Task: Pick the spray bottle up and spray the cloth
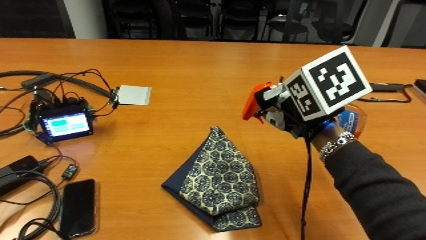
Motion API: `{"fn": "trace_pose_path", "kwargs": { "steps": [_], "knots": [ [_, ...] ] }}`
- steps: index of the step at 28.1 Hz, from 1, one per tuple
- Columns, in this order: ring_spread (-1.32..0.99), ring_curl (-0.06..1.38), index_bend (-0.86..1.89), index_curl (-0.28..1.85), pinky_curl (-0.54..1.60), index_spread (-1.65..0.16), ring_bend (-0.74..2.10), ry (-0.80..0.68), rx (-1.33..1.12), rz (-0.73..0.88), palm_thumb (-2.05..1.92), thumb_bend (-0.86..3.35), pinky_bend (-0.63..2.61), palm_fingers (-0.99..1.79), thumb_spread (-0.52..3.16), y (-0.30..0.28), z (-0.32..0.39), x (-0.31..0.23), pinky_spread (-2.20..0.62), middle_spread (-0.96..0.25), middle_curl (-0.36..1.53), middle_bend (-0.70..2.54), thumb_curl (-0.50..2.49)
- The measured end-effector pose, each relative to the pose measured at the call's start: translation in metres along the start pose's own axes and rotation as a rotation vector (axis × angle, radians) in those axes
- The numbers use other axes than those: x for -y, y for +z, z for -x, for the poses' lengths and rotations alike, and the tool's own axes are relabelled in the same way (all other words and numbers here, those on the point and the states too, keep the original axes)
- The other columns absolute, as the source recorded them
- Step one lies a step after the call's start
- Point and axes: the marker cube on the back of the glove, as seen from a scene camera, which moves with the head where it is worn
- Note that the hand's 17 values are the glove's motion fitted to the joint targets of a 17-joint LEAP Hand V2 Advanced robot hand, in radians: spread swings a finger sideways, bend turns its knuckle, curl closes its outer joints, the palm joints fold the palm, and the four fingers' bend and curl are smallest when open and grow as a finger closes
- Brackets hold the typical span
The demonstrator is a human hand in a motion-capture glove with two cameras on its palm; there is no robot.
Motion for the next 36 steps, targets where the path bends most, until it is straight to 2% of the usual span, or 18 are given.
{"fn": "trace_pose_path", "kwargs": {
  "steps": [14, 26, 36],
  "knots": [
    [-0.21, 0.47, 0.26, 0.55, 0.43, -0.28, 0.77, -0.303, -0.132, 0.112, 0.87, -0.03, 0.56, 1.41, 0.64, 0.027, 0.051, -0.024, -0.34, -0.22, 0.53, 0.59, 0.65],
    [-0.21, 0.47, 0.26, 0.56, 0.42, -0.28, 0.76, -0.488, -0.295, 0.250, 0.87, -0.03, 0.55, 1.40, 0.59, 0.033, 0.082, -0.062, -0.33, -0.21, 0.54, 0.59, 0.68],
    [-0.21, 0.46, 0.27, 0.57, 0.42, -0.28, 0.75, -0.537, -0.301, 0.193, 0.89, -0.03, 0.54, 1.39, 0.55, 0.042, 0.097, -0.068, -0.33, -0.21, 0.53, 0.59, 0.70]
  ]
}}
